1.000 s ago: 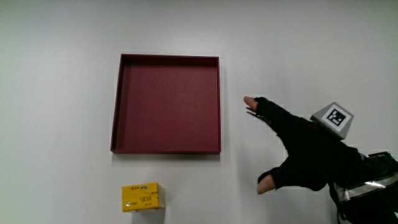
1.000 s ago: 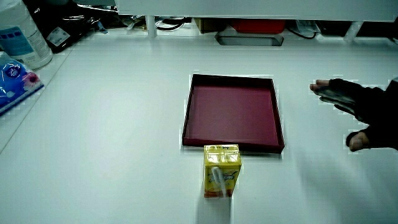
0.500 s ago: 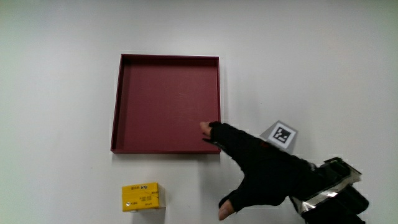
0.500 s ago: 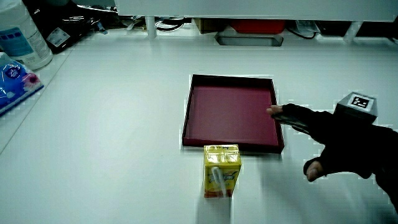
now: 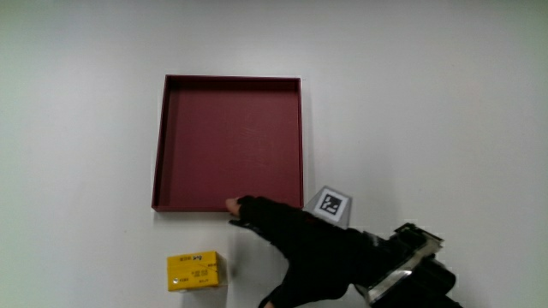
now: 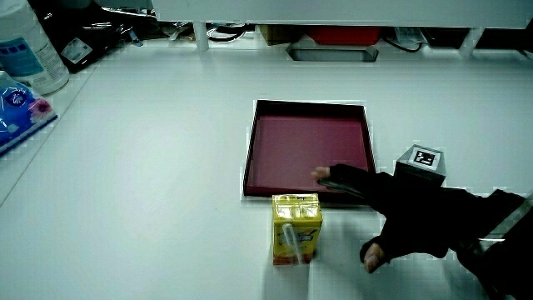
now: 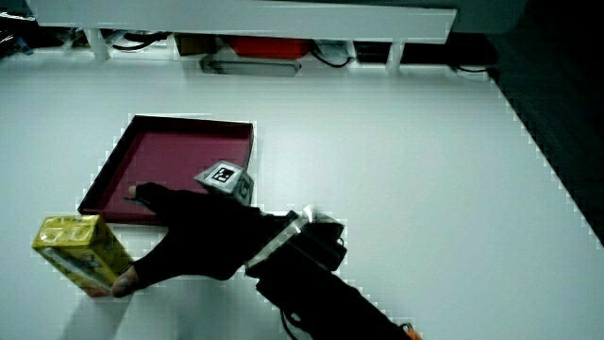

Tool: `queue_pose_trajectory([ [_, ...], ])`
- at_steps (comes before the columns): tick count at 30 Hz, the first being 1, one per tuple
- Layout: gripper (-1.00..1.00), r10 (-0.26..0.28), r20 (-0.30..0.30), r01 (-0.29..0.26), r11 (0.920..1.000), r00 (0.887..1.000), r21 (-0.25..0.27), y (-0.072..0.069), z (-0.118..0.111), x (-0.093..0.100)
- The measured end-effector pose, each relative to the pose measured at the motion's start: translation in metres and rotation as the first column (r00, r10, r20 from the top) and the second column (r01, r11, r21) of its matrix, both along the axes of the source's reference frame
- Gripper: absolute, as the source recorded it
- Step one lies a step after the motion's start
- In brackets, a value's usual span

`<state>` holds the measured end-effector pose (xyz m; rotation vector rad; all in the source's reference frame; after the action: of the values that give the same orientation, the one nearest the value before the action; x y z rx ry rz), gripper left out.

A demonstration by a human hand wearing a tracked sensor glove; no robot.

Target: Pick ice redtea

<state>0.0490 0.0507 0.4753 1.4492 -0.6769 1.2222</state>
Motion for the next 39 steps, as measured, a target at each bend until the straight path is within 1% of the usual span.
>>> queue_pose_trajectory([
  [1, 0.0, -0.002, 0.03, 0.002, 0.9999, 1.0, 0.013, 0.001, 0.001, -0.004],
  [2, 0.0, 0.002, 0.065, -0.004, 0.9993, 0.998, 0.037, 0.001, 0.002, -0.008],
  [3, 0.0, 0.011, 0.087, -0.013, 0.9995, 0.996, 0.027, 0.002, 0.002, -0.011],
  [4, 0.0, 0.001, 0.066, -0.004, 0.9992, 0.998, 0.041, 0.002, 0.004, -0.013],
  [5, 0.0, 0.006, 0.09, -0.01, 0.9991, 0.996, 0.04, 0.002, 0.004, -0.016],
  [7, 0.0, 0.007, 0.131, -0.016, 0.9976, 0.991, 0.067, 0.002, 0.005, -0.02],
  [9, 0.0, 0.017, 0.151, -0.025, 0.9983, 0.988, 0.052, 0.002, 0.004, -0.022],
  [11, 0.0, 0.019, 0.155, -0.026, 0.9988, 0.988, 0.042, 0.002, 0.005, -0.023],
  [12, 0.0, 0.017, 0.161, -0.026, 0.9984, 0.987, 0.05, 0.002, 0.006, -0.024],
  [13, 0.0, 0.014, 0.142, -0.021, 0.9986, 0.99, 0.049, 0.002, 0.006, -0.023],
  [15, 0.0, 0.021, 0.162, -0.029, 0.9985, 0.987, 0.046, 0.002, 0.006, -0.024],
  [16, 0.0, 0.024, 0.162, -0.032, 0.9984, 0.986, 0.047, 0.002, 0.007, -0.023],
  [17, 0.0, 0.021, 0.165, -0.031, 0.9978, 0.986, 0.059, 0.002, 0.009, -0.023],
  [18, 0.0, 0.028, 0.165, -0.035, 0.9985, 0.986, 0.042, 0.002, 0.008, -0.023],
  [19, 0.0, 0.037, 0.182, -0.045, 0.9981, 0.983, 0.043, 0.002, 0.008, -0.023],
  [21, 0.0, 0.04, 0.168, -0.046, 0.9984, 0.985, 0.032, 0.002, 0.008, -0.022],
  [22, 0.0, 0.053, 0.19, -0.059, 0.9979, 0.98, 0.026, 0.003, 0.009, -0.023],
  [23, 0.0, 0.051, 0.168, -0.058, 0.9976, 0.985, 0.037, 0.002, 0.009, -0.022],
  [24, 0.04, 0.069, 0.199, -0.077, 0.9965, 0.978, 0.033, 0.002, 0.01, -0.022],
  [25, 0.09, 0.082, 0.193, -0.09, 0.9954, 0.978, 0.034, 0.002, 0.012, -0.021],
  [27, 0.17, 0.121, 0.214, -0.134, 0.9898, 0.969, 0.047, 0.001, 0.01, -0.02],
  [28, 0.22, 0.136, 0.211, -0.148, 0.9881, 0.968, 0.043, 0.002, 0.01, -0.019],
  [29, 0.26, 0.161, 0.238, -0.176, 0.9837, 0.958, 0.04, 0.002, 0.01, -0.019],
  [30, 0.3, 0.165, 0.237, -0.181, 0.9822, 0.957, 0.049, 0.002, 0.011, -0.019],
  [31, 0.35, 0.176, 0.251, -0.192, 0.9803, 0.952, 0.044, 0.002, 0.012, -0.019],
  [32, 0.39, 0.203, 0.262, -0.221, 0.9746, 0.944, 0.039, 0.003, 0.012, -0.019],
  [33, 0.43, 0.206, 0.255, -0.227, 0.9724, 0.945, 0.055, 0.003, 0.012, -0.019],
  [34, 0.48, 0.21, 0.267, -0.228, 0.973, 0.941, 0.038, 0.003, 0.012, -0.019],
  [35, 0.52, 0.225, 0.275, -0.245, 0.9685, 0.935, 0.042, 0.003, 0.012, -0.018],
  [36, 0.57, 0.23, 0.277, -0.256, 0.9649, 0.933, 0.06, 0.004, 0.011, -0.018],
  [37, 0.61, 0.229, 0.276, -0.251, 0.9666, 0.934, 0.05, 0.004, 0.013, -0.019],
  [38, 0.65, 0.231, 0.29, -0.259, 0.9642, 0.928, 0.059, 0.005, 0.014, -0.019],
  [39, 0.7, 0.246, 0.284, -0.273, 0.96, 0.927, 0.06, 0.006, 0.014, -0.018],
])
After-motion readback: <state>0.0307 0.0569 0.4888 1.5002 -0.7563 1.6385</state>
